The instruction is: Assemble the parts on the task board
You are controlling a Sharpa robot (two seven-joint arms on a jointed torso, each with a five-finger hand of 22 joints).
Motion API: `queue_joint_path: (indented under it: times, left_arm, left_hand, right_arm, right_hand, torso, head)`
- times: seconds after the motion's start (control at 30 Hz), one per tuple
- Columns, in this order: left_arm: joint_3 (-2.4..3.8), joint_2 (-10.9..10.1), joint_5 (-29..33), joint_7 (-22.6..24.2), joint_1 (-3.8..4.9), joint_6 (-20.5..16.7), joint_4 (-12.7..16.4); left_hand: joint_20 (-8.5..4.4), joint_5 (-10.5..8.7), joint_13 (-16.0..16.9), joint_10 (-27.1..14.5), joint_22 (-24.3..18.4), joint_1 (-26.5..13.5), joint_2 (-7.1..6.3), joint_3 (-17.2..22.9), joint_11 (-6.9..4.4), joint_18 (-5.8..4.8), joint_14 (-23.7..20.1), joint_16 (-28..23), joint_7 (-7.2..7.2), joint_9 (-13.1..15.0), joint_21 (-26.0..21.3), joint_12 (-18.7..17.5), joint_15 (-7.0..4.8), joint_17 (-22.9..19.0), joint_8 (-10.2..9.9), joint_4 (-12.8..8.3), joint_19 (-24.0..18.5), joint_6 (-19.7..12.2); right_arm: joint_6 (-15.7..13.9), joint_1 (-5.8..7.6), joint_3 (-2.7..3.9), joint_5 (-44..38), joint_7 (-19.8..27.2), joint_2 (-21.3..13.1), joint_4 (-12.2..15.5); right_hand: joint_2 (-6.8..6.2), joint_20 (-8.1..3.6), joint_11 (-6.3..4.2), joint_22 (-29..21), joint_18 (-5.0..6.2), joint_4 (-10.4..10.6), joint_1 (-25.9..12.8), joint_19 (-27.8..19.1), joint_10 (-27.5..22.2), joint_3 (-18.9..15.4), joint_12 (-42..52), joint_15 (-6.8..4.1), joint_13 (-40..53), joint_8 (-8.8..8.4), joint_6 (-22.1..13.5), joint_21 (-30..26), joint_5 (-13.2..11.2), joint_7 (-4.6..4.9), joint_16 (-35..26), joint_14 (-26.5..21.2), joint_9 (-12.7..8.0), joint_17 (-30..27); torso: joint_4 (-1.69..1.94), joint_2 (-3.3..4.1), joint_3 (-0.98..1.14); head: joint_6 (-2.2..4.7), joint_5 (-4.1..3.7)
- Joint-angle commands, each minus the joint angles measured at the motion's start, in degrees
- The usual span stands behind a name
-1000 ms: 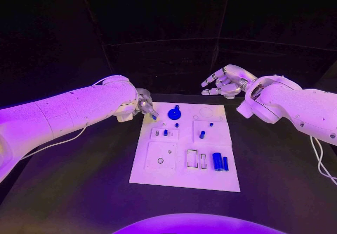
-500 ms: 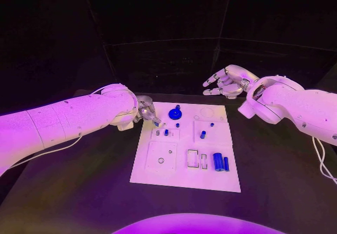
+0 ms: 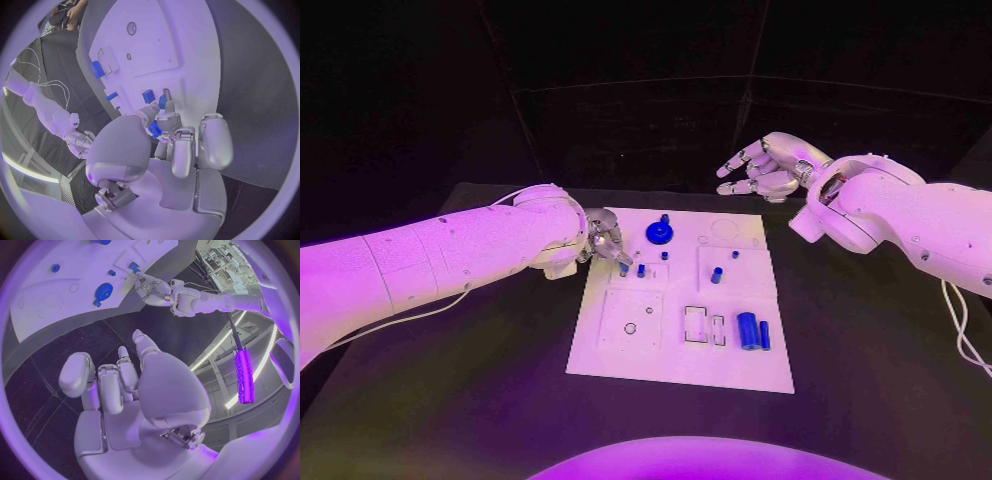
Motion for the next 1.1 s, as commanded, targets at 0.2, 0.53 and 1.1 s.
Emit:
queue_joint_path:
  times: [0.2,0.53,1.1]
  left_arm:
    - [-0.41,0.1,0.1,-0.3,-0.16,2.0,-0.1]
    - [-0.48,-0.2,0.1,-0.5,-0.22,2.5,0.2]
    - [-0.49,-1.0,-0.5,-0.7,-0.25,2.1,0.9]
  left_hand:
    - [0.05,0.14,-0.1,0.4,0.1,0.2,0.39,7.2,0.09,-0.59,6.0,0.2,-0.47,0.0,0.0,-0.3,0.0,15.1,0.3,-6.5,0.5,-0.1]
    - [0.04,0.14,-0.2,0.4,0.1,0.1,0.14,7.9,0.08,-0.58,6.0,0.2,-0.47,0.2,0.0,-0.3,-0.01,15.1,0.5,-6.7,0.5,-0.2]
    - [0.04,0.15,-0.2,0.5,0.1,-0.1,-0.15,8.7,0.08,-0.59,6.0,0.2,-0.46,0.4,0.0,-0.4,-0.01,15.1,0.8,-6.9,0.5,-0.3]
  right_arm:
    - [0.4,0.1,0.03,0.0,0.7,0.0,0.0]
    - [0.4,0.09,0.03,0.0,0.7,0.0,-0.1]
    - [0.5,0.04,0.03,0.0,0.7,0.1,-0.2]
  right_hand:
    - [0.47,0.06,0.0,-0.1,0.37,0.2,-0.1,-0.4,-0.2,0.1,-0.1,-0.42,0.0,0.24,0.3,-0.4,0.3,0.02,-0.4,3.1,0.0,1.5]
    - [0.47,0.06,0.0,-0.1,0.37,0.2,-0.1,-0.4,-0.2,0.1,-0.1,-0.42,0.0,0.24,0.3,-0.4,0.3,0.02,-0.4,3.1,0.0,1.5]
    - [0.48,0.06,-0.01,-0.1,0.37,0.2,-0.1,-0.4,-0.2,0.1,-0.1,-0.43,0.0,0.24,0.3,-0.4,0.3,0.01,-0.4,3.1,0.0,1.5]
  torso:
    - [0.02,-0.02,-0.01]
    - [0.04,-0.03,-0.02]
    - [0.05,0.0,0.0]
  head:
    - [-0.25,0.08]
    - [-0.43,0.13]
    - [-0.67,0.28]
